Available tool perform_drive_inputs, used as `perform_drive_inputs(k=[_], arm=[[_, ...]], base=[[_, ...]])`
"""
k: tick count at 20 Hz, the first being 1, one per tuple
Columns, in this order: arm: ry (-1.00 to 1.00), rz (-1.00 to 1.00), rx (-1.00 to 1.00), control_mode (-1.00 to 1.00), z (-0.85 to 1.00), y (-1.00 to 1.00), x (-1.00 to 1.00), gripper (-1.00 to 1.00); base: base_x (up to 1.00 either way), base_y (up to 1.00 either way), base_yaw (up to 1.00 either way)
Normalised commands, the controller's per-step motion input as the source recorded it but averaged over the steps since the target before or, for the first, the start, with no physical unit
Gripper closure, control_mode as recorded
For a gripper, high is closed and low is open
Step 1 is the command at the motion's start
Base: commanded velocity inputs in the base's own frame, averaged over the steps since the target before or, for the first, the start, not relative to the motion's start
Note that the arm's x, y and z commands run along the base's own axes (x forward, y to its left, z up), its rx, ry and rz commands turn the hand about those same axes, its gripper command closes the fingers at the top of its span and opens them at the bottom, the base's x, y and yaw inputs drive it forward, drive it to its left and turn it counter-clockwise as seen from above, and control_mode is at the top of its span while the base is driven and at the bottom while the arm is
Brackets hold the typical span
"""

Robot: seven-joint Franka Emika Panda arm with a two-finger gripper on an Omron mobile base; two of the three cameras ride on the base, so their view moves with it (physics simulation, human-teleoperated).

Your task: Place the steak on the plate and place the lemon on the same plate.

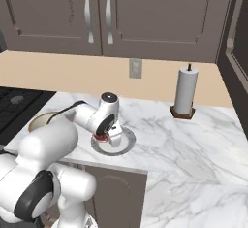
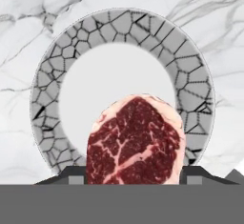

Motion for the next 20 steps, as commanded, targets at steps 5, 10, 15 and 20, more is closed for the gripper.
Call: perform_drive_inputs(k=[5,10,15,20], arm=[[0.00,0.00,0.00,-1.00,-0.23,-0.08,0.09,1.00],[0.00,0.00,-0.01,-1.00,-0.21,-0.04,0.08,1.00],[0.00,0.00,-0.02,-1.00,-0.15,0.00,0.07,1.00],[0.00,0.00,-0.04,-1.00,-0.10,0.00,0.10,1.00]], base=[[0.00,0.00,0.00],[0.00,0.00,0.00],[0.00,0.00,0.00],[0.00,0.00,0.00]])
